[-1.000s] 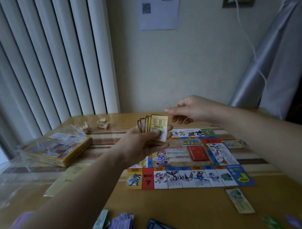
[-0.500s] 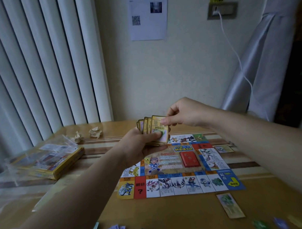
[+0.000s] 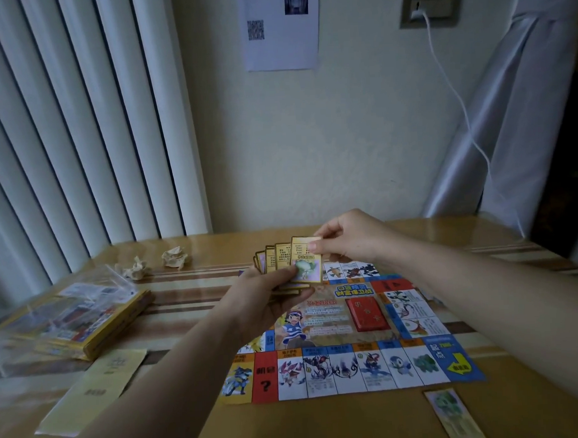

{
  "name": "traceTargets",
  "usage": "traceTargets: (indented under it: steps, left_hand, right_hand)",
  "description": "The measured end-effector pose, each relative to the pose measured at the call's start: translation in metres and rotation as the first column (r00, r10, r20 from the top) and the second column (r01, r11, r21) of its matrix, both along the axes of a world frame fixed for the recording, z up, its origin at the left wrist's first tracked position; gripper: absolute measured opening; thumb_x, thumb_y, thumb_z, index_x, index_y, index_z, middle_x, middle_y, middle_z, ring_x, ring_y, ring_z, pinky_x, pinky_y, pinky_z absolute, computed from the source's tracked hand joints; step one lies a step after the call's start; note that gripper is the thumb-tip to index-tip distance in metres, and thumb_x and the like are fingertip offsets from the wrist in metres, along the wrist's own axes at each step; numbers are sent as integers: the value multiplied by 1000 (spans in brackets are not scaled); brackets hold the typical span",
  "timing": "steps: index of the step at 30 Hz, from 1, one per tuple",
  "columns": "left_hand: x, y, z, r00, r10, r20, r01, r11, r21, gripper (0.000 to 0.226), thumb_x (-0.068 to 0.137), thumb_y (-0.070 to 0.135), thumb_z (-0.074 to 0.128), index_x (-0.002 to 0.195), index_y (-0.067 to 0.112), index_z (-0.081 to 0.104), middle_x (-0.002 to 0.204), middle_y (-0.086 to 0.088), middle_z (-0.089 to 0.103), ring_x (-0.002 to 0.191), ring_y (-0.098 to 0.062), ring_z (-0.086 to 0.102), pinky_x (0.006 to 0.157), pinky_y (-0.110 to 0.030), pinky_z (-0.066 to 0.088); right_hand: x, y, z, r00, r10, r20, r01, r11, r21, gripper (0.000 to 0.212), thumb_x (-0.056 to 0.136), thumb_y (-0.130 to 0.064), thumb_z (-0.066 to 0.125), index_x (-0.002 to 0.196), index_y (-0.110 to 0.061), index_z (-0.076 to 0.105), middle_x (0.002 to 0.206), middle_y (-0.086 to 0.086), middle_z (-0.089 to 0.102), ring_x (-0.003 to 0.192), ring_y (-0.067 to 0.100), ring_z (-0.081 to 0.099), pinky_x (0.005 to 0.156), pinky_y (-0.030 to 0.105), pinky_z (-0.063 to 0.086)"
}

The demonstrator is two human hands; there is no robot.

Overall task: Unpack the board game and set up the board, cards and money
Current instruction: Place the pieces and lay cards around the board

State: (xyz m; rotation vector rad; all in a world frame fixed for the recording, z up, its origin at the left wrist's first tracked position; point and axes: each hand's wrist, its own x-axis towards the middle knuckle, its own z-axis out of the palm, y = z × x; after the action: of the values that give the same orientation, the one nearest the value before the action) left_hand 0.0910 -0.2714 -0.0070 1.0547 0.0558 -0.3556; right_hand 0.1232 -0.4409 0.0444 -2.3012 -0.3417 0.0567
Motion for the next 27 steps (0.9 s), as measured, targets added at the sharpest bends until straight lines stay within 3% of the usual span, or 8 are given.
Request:
traceTargets:
  steps: [4,7,10,12,16,19,21,27]
  left_hand:
    - [23,-5,-13,994,104,-19,-104,995,2,16,92,5,54,88,-9,61,82,-20,68,74,-25,68,69,-34,60]
    - [44,0,-32,975,206,-80,-206,978,15,18,94,6,53,104,-8,57,102,-23,66,84,-26,67,67,-35,60]
    - [65,7,-53,926,352,-135,-335,932,137,21,93,6,55,108,-9,56,113,-27,59,88,-29,64,64,-36,57]
    - [77,9,-63,900,402,-166,-375,911,171,21,93,5,56,107,-10,57,115,-27,59,86,-28,64,62,-33,58]
    - [95,11,-83,872,363,-329,-400,915,-48,15,97,-3,43,111,-1,47,81,-3,52,49,11,58,47,-5,43]
    - [98,14,-93,909,369,-194,-341,925,165,16,95,4,52,108,-3,59,99,-18,65,70,-14,70,57,-23,57]
    - [101,18,-95,912,355,-206,-328,932,154,13,95,8,54,102,0,61,110,-23,65,89,-31,68,72,-39,59]
    - [108,23,-98,907,345,-240,-323,938,126,26,94,7,54,116,-8,54,115,-28,60,95,-38,64,64,-41,59]
  right_hand:
    - [26,-3,-25,996,-63,-66,68,995,72,12,85,-22,69,88,-11,66,75,1,66,62,8,58,58,20,48]
    - [69,-23,-41,966,-257,17,255,963,91,21,89,-11,63,108,-2,64,99,11,69,84,22,65,80,35,54]
    - [110,-36,-59,946,-321,45,321,947,11,24,89,-7,60,112,0,62,103,15,66,86,24,60,76,31,48]
    - [133,-35,-74,951,-311,2,311,950,-29,21,89,-5,60,110,-3,61,105,15,65,91,28,62,81,38,52]
    - [167,-18,-97,952,-305,24,306,950,-63,31,89,-7,63,118,3,58,115,18,63,104,32,61,92,42,49]
    - [193,-7,-110,944,-328,38,330,940,-83,31,89,-9,64,117,1,59,120,15,62,108,29,58,81,29,42]
    - [205,0,-118,943,-332,26,333,937,-102,29,89,-10,64,116,-1,60,121,14,62,108,27,58,78,25,39]
    - [220,7,-137,947,-315,65,321,923,-212,29,89,-9,64,116,-1,61,120,16,62,108,30,57,86,32,45]
